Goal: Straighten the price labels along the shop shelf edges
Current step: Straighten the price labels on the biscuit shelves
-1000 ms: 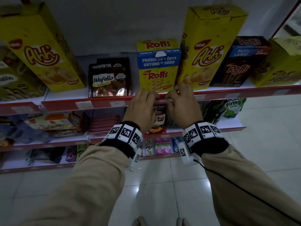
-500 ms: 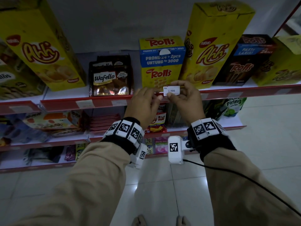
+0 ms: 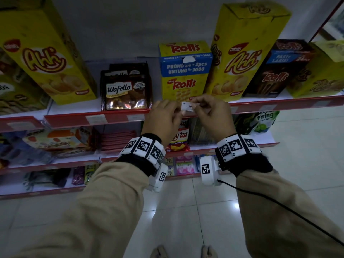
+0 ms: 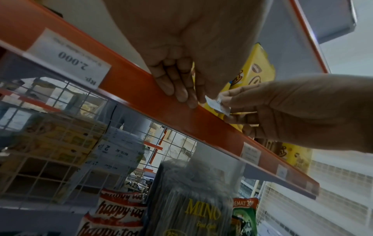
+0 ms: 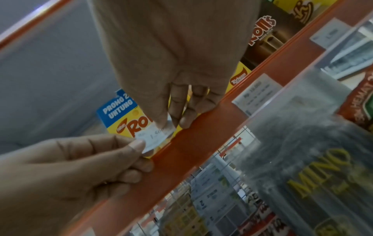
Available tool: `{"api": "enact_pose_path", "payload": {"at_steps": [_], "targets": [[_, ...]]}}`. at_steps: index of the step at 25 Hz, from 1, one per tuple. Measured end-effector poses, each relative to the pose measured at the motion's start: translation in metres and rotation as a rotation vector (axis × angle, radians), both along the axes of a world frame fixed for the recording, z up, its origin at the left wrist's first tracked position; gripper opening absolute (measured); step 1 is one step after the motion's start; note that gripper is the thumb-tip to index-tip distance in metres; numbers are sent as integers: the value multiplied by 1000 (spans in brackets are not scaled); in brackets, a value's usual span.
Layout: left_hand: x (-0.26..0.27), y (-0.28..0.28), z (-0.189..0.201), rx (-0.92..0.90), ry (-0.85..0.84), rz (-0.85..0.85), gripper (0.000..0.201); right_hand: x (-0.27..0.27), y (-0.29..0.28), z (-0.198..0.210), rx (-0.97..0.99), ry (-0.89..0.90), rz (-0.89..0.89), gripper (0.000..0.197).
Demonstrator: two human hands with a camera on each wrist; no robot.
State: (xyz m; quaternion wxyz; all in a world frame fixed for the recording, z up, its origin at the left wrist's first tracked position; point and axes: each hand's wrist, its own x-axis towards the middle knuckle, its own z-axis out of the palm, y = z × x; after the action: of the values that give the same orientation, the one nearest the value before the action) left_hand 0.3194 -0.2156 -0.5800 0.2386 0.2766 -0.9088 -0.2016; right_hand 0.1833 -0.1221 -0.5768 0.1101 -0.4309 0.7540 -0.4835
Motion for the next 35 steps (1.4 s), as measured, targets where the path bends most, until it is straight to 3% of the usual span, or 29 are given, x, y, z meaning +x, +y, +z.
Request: {"api": "enact_pose_path", "payload": {"at_steps": [15, 18, 24, 26, 29, 35], "targets": [[1, -4, 0, -12, -2, -9, 17, 0, -7, 12, -40, -41, 112, 9], [2, -4, 0, -13, -9, -17, 20, -7, -3, 8, 95, 75, 92, 12], [8, -2, 2, -14, -12, 3, 15, -5, -4, 20, 161, 406, 48, 11], [8, -2, 2, 18, -3, 23, 17, -5, -4, 21, 266, 451, 75, 12], [7, 1, 3, 43, -3, 31, 24, -4, -1, 20, 276, 453, 94, 12], [8, 2, -1, -52, -25, -3, 32, -2, -1, 15, 362, 609, 95, 20]]}}
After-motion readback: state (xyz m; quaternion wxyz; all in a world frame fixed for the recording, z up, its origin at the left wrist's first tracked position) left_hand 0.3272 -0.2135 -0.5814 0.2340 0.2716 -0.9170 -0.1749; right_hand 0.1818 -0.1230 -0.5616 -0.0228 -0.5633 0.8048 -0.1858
